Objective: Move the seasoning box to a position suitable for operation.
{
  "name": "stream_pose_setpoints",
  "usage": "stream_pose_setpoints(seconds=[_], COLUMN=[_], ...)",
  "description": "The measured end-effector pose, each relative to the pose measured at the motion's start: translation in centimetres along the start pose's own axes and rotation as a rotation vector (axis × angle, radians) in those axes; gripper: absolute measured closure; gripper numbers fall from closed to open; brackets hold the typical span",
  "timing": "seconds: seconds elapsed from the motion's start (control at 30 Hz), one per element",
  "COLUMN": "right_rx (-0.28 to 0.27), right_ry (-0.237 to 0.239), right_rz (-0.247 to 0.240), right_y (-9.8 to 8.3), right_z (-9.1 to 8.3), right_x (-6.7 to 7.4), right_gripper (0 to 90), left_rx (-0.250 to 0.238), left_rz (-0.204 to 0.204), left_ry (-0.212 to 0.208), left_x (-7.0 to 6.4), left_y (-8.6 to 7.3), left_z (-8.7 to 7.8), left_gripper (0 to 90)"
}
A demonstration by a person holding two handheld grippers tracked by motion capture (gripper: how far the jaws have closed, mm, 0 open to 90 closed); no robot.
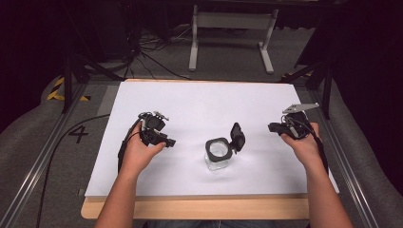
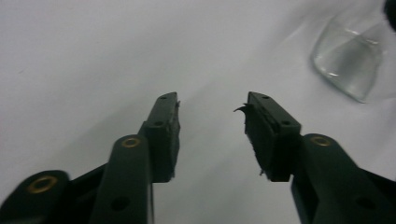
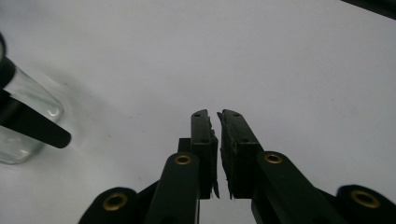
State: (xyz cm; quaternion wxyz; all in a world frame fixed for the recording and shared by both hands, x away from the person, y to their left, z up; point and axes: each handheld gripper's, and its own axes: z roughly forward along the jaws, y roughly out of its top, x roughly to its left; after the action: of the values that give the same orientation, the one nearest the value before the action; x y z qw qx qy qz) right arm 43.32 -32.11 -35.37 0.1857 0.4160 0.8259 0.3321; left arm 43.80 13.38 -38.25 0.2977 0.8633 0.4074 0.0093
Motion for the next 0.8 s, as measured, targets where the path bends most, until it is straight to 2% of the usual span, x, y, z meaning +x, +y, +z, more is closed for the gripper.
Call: stream_pose_setpoints(seconds=[0.07, 0.13, 0.27, 0.3, 0.33, 0.37, 0.4, 0.5, 0.63, 0.7, 0.8], right_rx=[-0.018, -0.028, -0.043, -0.046, -0.047, -0.047, -0.051, -0.060, -0.070, -0.070, -0.075], right_ry=[0.035, 0.057, 0.093, 0.104, 0.124, 0.124, 0.139, 0.167, 0.195, 0.219, 0.243], right_rz=[0.022, 0.047, 0.044, 0.041, 0.036, 0.036, 0.030, 0.017, -0.011, -0.036, -0.053], right_y=[0.1, 0.1, 0.4, 0.5, 0.6, 0.6, 0.7, 1.0, 1.4, 1.8, 2.1], right_z=[-0.2, -0.3, -0.4, -0.4, -0.4, -0.4, -0.4, -0.6, -0.8, -0.9, -0.9], right_x=[0.1, 0.2, 0.7, 0.8, 1.1, 1.1, 1.3, 2.2, 3.1, 4.1, 5.1], right_gripper=[87.0, 89.6, 90.0, 90.0, 90.0, 90.0, 90.0, 90.0, 90.0, 90.0, 90.0], left_rx=[-0.018, -0.022, -0.019, -0.033, -0.056, -0.056, -0.067, -0.038, -0.009, 0.018, 0.025], left_rz=[0.020, 0.053, 0.119, 0.141, 0.159, 0.159, 0.184, 0.234, 0.251, 0.259, 0.272], left_ry=[-0.036, -0.051, -0.080, -0.107, -0.160, -0.160, -0.184, -0.163, -0.150, -0.166, -0.185], left_x=[-0.3, -0.8, -2.2, -2.7, -3.2, -3.2, -3.9, -5.7, -6.5, -6.8, -7.4], left_y=[0.1, 0.2, 0.5, 0.6, 0.7, 0.7, 0.8, 1.3, 1.4, 1.6, 1.7], left_z=[-0.3, -0.5, -0.5, -0.5, -0.5, -0.5, -0.6, -0.5, 0.4, 1.1, 1.6], left_gripper=[65.4, 72.2, 81.4, 83.1, 86.1, 88.9, 88.9, 90.0, 90.0, 90.0, 90.0])
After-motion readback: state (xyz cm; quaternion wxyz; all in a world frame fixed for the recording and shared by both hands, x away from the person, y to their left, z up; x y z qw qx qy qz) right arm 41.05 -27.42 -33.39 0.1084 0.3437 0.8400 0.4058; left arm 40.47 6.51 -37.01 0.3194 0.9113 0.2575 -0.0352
